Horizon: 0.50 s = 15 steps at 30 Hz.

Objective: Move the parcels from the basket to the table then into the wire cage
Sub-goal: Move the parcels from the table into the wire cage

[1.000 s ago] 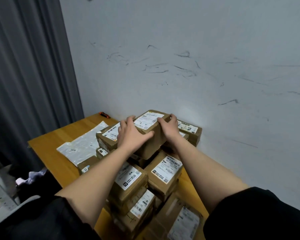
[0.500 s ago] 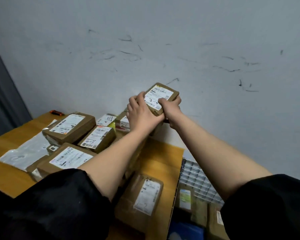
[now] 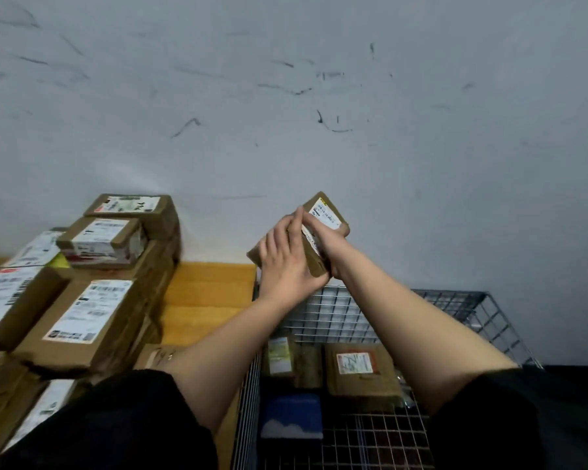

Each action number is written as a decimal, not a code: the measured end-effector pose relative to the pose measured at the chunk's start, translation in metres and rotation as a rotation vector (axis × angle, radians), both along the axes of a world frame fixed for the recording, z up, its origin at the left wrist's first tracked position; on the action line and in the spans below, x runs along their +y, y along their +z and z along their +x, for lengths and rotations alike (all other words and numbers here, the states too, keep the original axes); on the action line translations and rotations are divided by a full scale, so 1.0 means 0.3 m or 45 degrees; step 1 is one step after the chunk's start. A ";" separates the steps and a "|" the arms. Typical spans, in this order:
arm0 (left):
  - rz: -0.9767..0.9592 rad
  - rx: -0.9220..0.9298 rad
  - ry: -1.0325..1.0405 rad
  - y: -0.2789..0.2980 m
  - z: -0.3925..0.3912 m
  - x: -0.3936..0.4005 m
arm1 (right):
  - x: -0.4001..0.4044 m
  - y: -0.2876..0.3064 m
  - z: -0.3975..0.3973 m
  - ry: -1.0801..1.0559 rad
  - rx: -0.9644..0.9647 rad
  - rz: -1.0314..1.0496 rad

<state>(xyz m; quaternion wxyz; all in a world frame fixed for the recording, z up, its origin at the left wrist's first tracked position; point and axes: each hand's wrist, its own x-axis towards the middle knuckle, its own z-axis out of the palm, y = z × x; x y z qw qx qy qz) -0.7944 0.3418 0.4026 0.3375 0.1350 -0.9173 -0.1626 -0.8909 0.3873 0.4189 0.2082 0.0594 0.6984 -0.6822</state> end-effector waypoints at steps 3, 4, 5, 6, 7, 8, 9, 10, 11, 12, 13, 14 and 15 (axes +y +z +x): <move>-0.031 -0.102 -0.155 -0.076 -0.067 0.081 | 0.113 -0.057 -0.056 -0.002 -0.088 -0.029; -0.036 -0.130 -0.190 -0.103 -0.088 0.103 | 0.147 -0.086 -0.080 0.015 -0.124 -0.053; -0.024 -0.166 -0.220 -0.134 -0.112 0.125 | 0.184 -0.121 -0.106 0.023 -0.164 -0.052; 0.003 -0.210 -0.248 -0.168 -0.132 0.142 | 0.215 -0.157 -0.127 0.026 -0.200 -0.029; 0.031 -0.256 -0.281 -0.202 -0.147 0.152 | 0.241 -0.190 -0.143 0.029 -0.234 0.014; 0.066 -0.313 -0.309 -0.243 -0.165 0.162 | 0.262 -0.239 -0.170 0.019 -0.259 0.066; 0.108 -0.342 -0.318 -0.285 -0.180 0.167 | 0.280 -0.287 -0.197 -0.002 -0.274 0.121; 0.187 -0.355 -0.289 -0.334 -0.197 0.169 | 0.299 -0.347 -0.230 -0.014 -0.276 0.131; 0.296 -0.373 -0.222 -0.378 -0.209 0.169 | 0.316 -0.411 -0.261 -0.027 -0.277 0.122; 0.431 -0.396 -0.114 -0.420 -0.219 0.168 | 0.333 -0.468 -0.284 -0.036 -0.283 0.098; 0.599 -0.448 0.009 -0.460 -0.234 0.167 | 0.350 -0.525 -0.304 -0.044 -0.301 0.104; 0.816 -0.528 0.123 -0.507 -0.247 0.163 | 0.364 -0.588 -0.323 -0.049 -0.304 0.112; 1.059 -0.596 0.208 -0.529 -0.248 0.159 | 0.378 -0.631 -0.328 -0.037 -0.303 0.128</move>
